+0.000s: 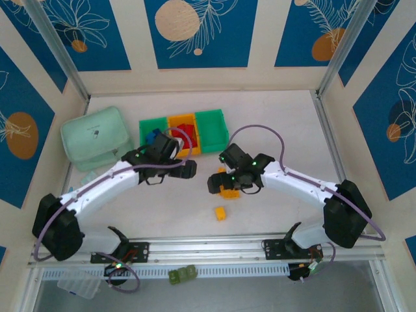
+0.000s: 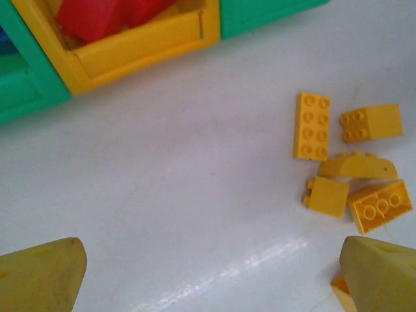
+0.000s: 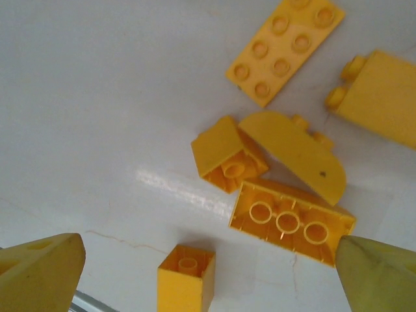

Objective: Sort the legos into containers by color
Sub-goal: Pick up the lego from the bottom-center of the table.

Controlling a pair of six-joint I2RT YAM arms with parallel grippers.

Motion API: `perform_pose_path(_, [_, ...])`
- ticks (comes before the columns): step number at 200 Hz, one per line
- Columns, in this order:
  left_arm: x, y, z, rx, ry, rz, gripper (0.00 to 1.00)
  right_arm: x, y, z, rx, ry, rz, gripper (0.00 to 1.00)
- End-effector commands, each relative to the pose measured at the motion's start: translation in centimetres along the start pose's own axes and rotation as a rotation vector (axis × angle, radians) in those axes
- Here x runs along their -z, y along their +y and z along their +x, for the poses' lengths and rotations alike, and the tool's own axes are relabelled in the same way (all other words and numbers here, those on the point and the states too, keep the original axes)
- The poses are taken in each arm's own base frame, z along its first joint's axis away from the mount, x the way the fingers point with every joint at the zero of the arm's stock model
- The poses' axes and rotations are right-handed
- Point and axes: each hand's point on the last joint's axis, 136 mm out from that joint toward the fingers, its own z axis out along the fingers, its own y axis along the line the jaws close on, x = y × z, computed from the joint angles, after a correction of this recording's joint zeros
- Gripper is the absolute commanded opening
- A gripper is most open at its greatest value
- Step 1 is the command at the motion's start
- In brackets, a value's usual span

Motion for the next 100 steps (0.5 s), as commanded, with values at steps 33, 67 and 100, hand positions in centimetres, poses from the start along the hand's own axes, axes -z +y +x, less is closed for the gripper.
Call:
perform_pose_path(33, [-0.3, -1.4, 3.8, 0.037, -0.037, 0.125, 0.99, -1.5, -0.1, 4.2, -0.078, 0.061, 0.055, 1.0])
perform_pose_path(67, [-1.0, -1.4, 5.8, 0.077, -0.022, 0.155, 0.99, -3.1, 1.1, 6.1, -0.071, 0.098, 0.062, 0.94])
perform_pose_path(100, [-1.5, -0.4, 6.8, 0.113, -0.008, 0.119, 0.99, -4.2, 2.0, 7.3, -0.013, 0.121, 0.093, 0.86])
